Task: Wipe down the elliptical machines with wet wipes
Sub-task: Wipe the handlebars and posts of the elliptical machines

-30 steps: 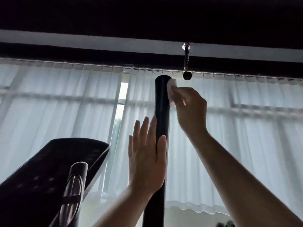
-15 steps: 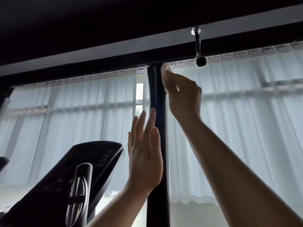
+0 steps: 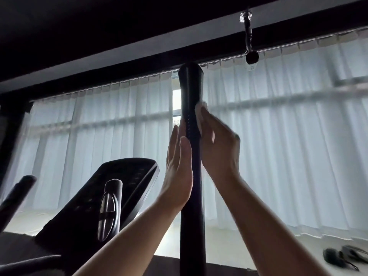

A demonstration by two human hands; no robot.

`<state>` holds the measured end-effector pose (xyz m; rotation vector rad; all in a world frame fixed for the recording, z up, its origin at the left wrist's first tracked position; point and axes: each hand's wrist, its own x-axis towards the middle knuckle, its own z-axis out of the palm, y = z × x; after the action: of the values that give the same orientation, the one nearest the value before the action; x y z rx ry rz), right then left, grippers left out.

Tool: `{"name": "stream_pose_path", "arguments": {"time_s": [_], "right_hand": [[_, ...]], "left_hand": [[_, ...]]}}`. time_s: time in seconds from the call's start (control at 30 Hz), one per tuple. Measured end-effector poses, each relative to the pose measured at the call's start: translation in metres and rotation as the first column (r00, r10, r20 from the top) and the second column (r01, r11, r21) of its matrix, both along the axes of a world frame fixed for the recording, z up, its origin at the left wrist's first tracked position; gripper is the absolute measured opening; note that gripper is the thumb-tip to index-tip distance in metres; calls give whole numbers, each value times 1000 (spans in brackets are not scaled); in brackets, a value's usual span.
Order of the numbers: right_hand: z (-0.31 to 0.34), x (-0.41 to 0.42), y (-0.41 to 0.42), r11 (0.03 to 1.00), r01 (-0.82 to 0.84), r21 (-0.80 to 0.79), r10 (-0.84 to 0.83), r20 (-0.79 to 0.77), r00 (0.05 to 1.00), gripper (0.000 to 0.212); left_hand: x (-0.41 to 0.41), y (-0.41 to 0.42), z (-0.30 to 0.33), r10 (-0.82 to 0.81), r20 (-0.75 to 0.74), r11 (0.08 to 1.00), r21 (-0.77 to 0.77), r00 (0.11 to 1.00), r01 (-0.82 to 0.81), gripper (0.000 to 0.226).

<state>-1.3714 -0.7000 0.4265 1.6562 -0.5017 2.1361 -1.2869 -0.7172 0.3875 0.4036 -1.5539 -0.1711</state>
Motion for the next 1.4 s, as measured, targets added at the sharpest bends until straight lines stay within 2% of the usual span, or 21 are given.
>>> {"name": "stream_pose_path", "arguments": {"time_s": [0.07, 0.13, 0.23, 0.33, 0.47, 0.6, 0.7, 0.77, 0.83, 0.87, 0.93, 0.97, 1.03, 1.13, 1.23, 1.33, 1.4], "right_hand": [[19, 5, -2, 999, 19, -33, -18, 20, 1000, 19], [13, 7, -6, 990, 107, -95, -107, 6, 994, 19], [-28, 2, -5, 958, 242, -153, -248, -19, 969, 26], [-79, -2, 1, 973, 206, -103, -214, -70, 974, 36], [-132, -4, 3, 969, 238, -59, -245, -165, 956, 36], [-74, -9, -4, 970, 220, -106, -232, -127, 964, 33], [-19, -10, -3, 979, 202, -25, -203, -146, 968, 32], [-21, -6, -2, 966, 250, -71, -258, -134, 957, 31], [-58, -1, 0, 953, 272, -131, -289, -142, 947, 25], [-85, 1, -1, 950, 283, -131, -306, -206, 930, 27], [-145, -1, -1, 950, 301, -84, -311, -350, 884, 42], [-172, -4, 0, 958, 285, -37, -278, -370, 886, 48], [-213, -10, 3, 977, 210, 36, -188, -316, 930, 48], [-231, -10, 8, 993, 118, 27, -111, -193, 975, 32], [-188, -8, 9, 996, 87, 26, -82, -145, 986, 29], [-123, -7, 4, 996, 23, 90, -21, -16, 1000, 30], [-109, -4, 4, 994, 21, 103, -23, 19, 1000, 30]], "left_hand": [[6, 4, -6, 6, 50, 1000, 9, 999, -6, 61], [15, 7, -18, 23, 85, 1000, 11, 996, -24, 62], [27, 14, -40, 29, 85, 1000, 6, 996, -29, 75], [30, 24, -55, -85, 14, 992, 98, 996, 83, 80], [30, 33, -80, -192, -45, 966, 166, 980, 196, 88], [28, 41, -98, -221, -53, 952, 203, 974, 228, 90], [31, 44, -104, -238, -43, 945, 220, 970, 241, 90], [33, 48, -107, -253, -57, 939, 224, 966, 260, 87], [35, 52, -113, -255, -68, 936, 233, 965, 264, 84], [36, 54, -119, -258, -75, 933, 240, 963, 269, 84], [41, 58, -133, -259, -84, 924, 269, 962, 272, 86], [44, 60, -140, -255, -74, 920, 288, 964, 265, 87], [50, 61, -151, -261, -73, 901, 340, 963, 270, 90], [49, 64, -163, -292, -55, 874, 390, 955, 290, 94], [41, 69, -170, -350, -84, 843, 406, 933, 353, 92], [38, 70, -172, -378, -101, 832, 398, 920, 385, 91], [39, 71, -174, -400, -133, 813, 406, 907, 418, 90]]}}
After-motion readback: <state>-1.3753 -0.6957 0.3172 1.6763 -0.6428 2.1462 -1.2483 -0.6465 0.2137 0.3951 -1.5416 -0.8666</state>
